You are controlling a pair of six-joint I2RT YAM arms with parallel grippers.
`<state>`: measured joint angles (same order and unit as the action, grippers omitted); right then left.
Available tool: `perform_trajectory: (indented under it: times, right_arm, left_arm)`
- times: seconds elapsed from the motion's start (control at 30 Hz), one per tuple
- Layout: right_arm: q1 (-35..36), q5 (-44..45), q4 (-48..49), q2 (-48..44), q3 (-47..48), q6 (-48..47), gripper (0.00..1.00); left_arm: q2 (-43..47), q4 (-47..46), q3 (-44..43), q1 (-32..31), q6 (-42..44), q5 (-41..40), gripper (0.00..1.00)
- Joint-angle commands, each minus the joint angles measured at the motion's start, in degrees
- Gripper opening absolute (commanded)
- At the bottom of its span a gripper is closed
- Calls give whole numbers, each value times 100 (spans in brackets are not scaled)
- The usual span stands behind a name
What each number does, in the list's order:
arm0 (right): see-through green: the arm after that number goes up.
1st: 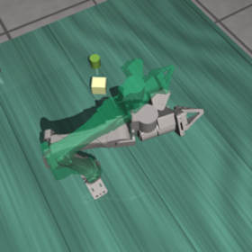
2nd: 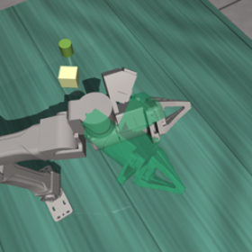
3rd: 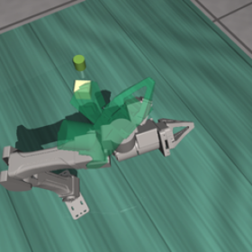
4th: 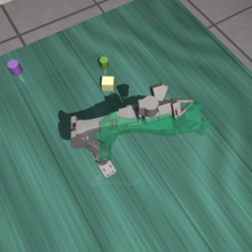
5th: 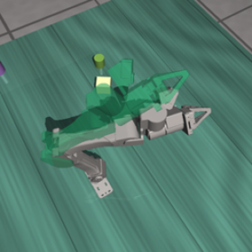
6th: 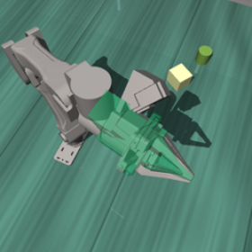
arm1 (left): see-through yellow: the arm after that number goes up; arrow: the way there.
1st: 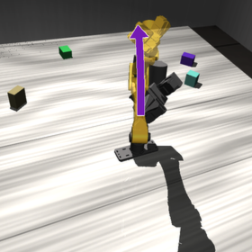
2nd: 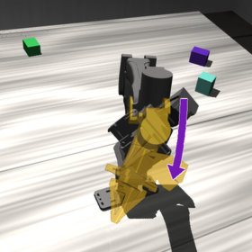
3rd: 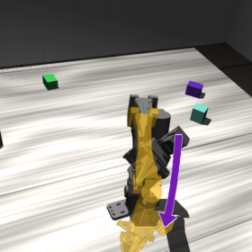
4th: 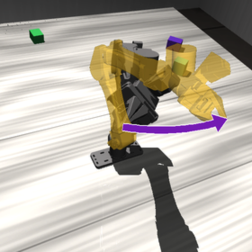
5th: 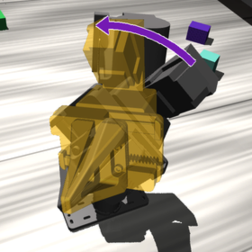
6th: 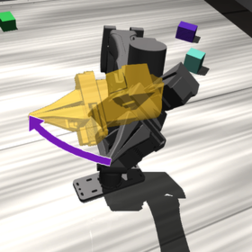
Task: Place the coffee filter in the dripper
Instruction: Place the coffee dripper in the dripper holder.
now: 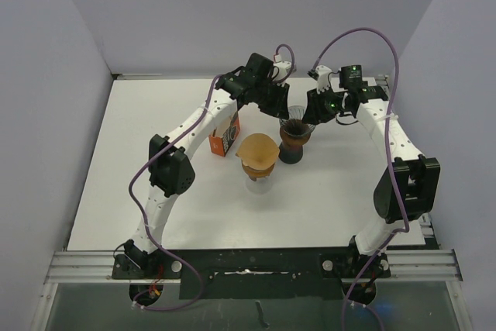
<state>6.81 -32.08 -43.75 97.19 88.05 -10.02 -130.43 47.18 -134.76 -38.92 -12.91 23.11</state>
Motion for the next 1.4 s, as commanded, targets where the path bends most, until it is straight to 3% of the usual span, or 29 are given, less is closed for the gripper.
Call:
perform_trajectory:
  times: [0.0, 1.37]
  right_arm:
    - [-4, 228, 130, 107, 3, -96, 23]
    - [66, 289, 132, 439, -34, -165, 22]
  left_arm:
    - [-213, 19, 76, -47, 114, 10, 4]
    - [-480, -27, 512, 119, 7, 246, 1]
